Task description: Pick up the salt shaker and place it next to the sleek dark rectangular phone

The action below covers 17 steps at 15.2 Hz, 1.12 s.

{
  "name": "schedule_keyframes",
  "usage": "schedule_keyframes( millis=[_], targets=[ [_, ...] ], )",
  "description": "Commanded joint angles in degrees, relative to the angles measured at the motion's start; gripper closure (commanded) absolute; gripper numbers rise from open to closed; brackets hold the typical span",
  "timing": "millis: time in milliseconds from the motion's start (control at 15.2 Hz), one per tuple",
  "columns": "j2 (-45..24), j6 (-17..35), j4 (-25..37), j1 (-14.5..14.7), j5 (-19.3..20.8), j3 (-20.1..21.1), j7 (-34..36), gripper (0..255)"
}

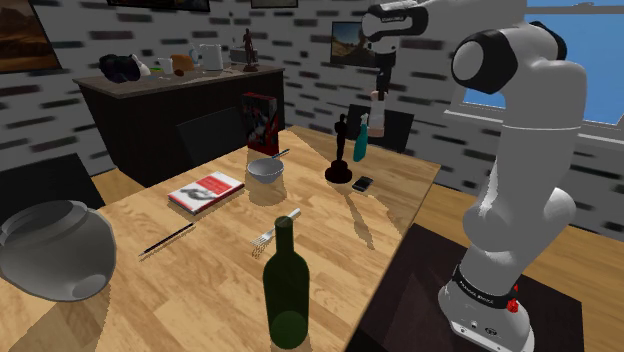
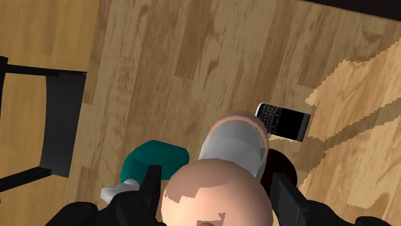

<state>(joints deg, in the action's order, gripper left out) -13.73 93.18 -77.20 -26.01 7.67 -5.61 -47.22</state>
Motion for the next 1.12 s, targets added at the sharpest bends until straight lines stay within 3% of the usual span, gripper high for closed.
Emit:
schedule_keyframes(
  millis=[0, 1056],
  targets=[
    [0.33, 1.76, -2.05, 0.0, 0.04, 0.0, 0.23, 255],
    [1.27, 14.32, -15.67, -0.02, 0.48, 0.01, 1.99, 255]
  ],
)
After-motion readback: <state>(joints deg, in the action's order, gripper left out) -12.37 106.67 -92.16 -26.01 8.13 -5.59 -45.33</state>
